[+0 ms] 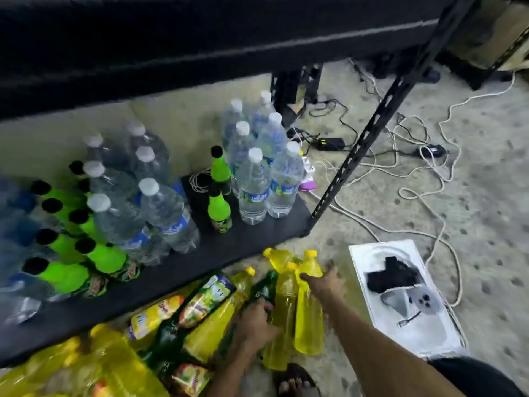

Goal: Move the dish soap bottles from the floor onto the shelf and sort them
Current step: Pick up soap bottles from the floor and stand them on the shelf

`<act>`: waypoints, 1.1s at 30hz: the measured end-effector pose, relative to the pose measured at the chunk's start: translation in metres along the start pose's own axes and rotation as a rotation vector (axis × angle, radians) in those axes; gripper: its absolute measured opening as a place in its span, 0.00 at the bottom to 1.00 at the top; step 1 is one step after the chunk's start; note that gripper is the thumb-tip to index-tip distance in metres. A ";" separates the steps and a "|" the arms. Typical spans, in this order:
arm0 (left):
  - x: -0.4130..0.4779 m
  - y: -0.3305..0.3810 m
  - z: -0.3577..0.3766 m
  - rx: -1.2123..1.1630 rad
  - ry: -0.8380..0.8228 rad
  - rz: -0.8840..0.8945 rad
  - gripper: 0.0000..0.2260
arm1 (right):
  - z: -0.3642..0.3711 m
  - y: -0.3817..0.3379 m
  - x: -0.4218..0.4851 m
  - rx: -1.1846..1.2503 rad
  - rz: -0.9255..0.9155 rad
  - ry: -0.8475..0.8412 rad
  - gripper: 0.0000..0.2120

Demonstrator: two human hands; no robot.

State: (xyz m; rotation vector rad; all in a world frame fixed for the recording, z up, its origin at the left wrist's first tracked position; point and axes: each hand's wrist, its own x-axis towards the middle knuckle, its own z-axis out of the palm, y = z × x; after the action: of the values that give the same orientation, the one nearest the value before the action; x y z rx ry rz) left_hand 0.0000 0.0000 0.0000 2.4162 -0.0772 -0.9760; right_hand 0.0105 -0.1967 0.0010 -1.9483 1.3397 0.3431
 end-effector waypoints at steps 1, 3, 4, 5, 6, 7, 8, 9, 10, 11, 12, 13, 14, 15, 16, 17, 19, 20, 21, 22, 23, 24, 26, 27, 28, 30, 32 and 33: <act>0.006 0.006 0.022 -0.026 -0.063 -0.020 0.36 | 0.009 0.006 0.011 0.016 -0.027 -0.002 0.51; 0.013 0.019 0.059 -0.005 -0.134 -0.084 0.51 | 0.018 0.010 0.020 0.040 -0.038 -0.044 0.45; 0.014 0.025 0.071 0.025 -0.127 -0.108 0.53 | 0.018 0.008 0.022 0.045 -0.030 -0.049 0.42; 0.017 0.026 0.082 0.070 -0.100 -0.131 0.54 | 0.020 0.011 0.026 0.046 -0.041 -0.046 0.40; 0.019 0.027 0.088 0.082 -0.064 -0.155 0.54 | 0.021 0.013 0.027 0.043 -0.043 -0.050 0.37; 0.025 0.026 0.092 0.094 -0.029 -0.173 0.53 | 0.020 0.013 0.029 0.042 -0.053 -0.053 0.35; 0.029 0.026 0.093 0.079 0.012 -0.182 0.51 | 0.019 0.014 0.030 0.038 -0.060 -0.051 0.33; 0.034 0.025 0.094 0.087 0.042 -0.189 0.45 | 0.016 0.014 0.031 0.051 -0.069 -0.033 0.33; 0.036 0.025 0.095 0.073 0.067 -0.173 0.38 | 0.012 0.013 0.027 0.062 -0.072 -0.012 0.33; 0.036 0.023 0.092 0.079 0.101 -0.152 0.34 | 0.007 0.013 0.023 0.079 -0.091 0.015 0.34; 0.036 0.020 0.088 0.089 0.107 -0.136 0.34 | 0.003 0.014 0.018 0.100 -0.114 0.042 0.35; 0.035 0.018 0.085 0.097 0.106 -0.123 0.34 | -0.003 0.017 0.012 0.115 -0.144 0.060 0.37; 0.031 0.018 0.078 0.073 0.077 -0.112 0.35 | -0.011 0.018 0.003 0.126 -0.173 0.065 0.40; 0.025 0.016 0.073 0.049 0.047 -0.090 0.36 | -0.019 0.020 -0.005 0.140 -0.226 0.081 0.42; 0.019 0.015 0.067 -0.006 0.029 -0.065 0.38 | -0.028 0.023 -0.011 0.168 -0.272 0.099 0.44; 0.011 0.014 0.060 -0.030 0.020 -0.025 0.39 | -0.040 0.022 -0.021 0.213 -0.327 0.127 0.44; -0.009 0.011 0.043 -0.050 0.055 0.059 0.43 | -0.066 0.017 -0.043 0.306 -0.412 0.173 0.41; -0.021 0.010 0.034 -0.056 0.083 0.084 0.44 | -0.081 0.013 -0.055 0.349 -0.441 0.185 0.38; -0.031 0.009 0.025 -0.078 0.122 0.113 0.46 | -0.097 0.007 -0.068 0.377 -0.484 0.195 0.36; -0.045 0.011 0.013 -0.103 0.161 0.145 0.47 | -0.111 0.003 -0.079 0.400 -0.536 0.213 0.35; -0.061 0.015 -0.001 -0.136 0.207 0.183 0.48 | -0.127 -0.002 -0.092 0.433 -0.585 0.224 0.35; -0.080 0.021 -0.017 -0.174 0.263 0.230 0.49 | -0.144 -0.009 -0.105 0.465 -0.635 0.222 0.36; -0.120 0.035 -0.055 -0.217 0.377 0.330 0.50 | -0.182 -0.023 -0.139 0.531 -0.737 0.189 0.31; -0.144 0.047 -0.078 -0.236 0.437 0.388 0.47 | -0.204 -0.031 -0.160 0.551 -0.796 0.182 0.29; -0.167 0.059 -0.100 -0.265 0.506 0.448 0.43 | -0.226 -0.041 -0.181 0.571 -0.856 0.187 0.29; -0.216 0.087 -0.148 -0.337 0.651 0.580 0.40 | -0.276 -0.061 -0.222 0.607 -0.997 0.195 0.30; -0.261 0.121 -0.195 -0.413 0.729 0.691 0.38 | -0.326 -0.086 -0.258 0.638 -1.128 0.181 0.29; -0.279 0.138 -0.219 -0.438 0.761 0.758 0.37 | -0.350 -0.100 -0.276 0.642 -1.189 0.195 0.30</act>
State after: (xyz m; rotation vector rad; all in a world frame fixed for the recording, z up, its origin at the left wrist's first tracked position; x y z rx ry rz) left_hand -0.0421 0.0476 0.3753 1.9274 -0.4135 0.2561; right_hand -0.0794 -0.2309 0.4477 -1.8523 0.1441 -0.7647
